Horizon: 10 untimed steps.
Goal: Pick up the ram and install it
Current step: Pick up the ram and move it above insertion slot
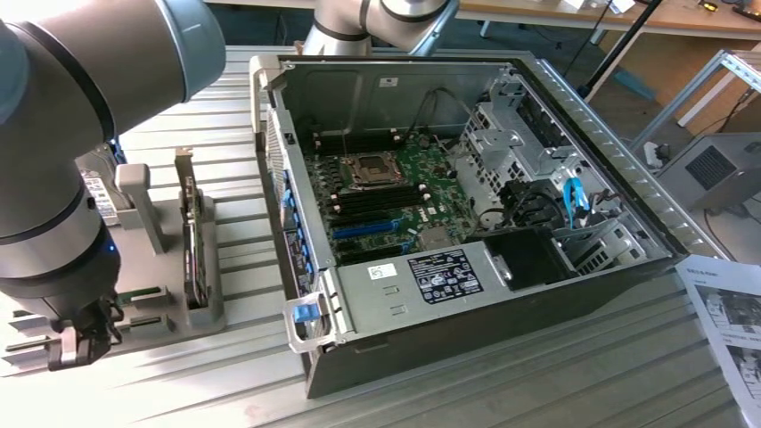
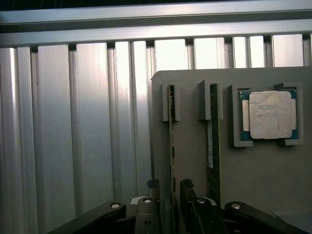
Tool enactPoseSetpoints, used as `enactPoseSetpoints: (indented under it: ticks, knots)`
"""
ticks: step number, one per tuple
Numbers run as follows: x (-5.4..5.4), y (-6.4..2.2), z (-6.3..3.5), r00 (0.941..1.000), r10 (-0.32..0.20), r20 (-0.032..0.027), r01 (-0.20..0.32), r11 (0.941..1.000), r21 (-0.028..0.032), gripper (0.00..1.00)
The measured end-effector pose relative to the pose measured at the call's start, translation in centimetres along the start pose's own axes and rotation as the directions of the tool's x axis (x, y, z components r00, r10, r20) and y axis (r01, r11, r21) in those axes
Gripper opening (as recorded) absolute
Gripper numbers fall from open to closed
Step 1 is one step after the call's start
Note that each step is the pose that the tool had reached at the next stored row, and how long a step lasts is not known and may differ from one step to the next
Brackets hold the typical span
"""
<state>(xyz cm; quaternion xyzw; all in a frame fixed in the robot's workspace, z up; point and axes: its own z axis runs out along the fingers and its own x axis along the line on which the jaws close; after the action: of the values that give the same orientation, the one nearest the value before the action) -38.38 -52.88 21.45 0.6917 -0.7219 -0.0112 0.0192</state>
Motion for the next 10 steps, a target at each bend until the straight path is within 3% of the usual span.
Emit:
enactPoseSetpoints:
  ticks: [10]
  knots:
    - [-0.02,-0.01,0.18,1.0,0.0,0.0,0.0,1.0,0.0,0.31]
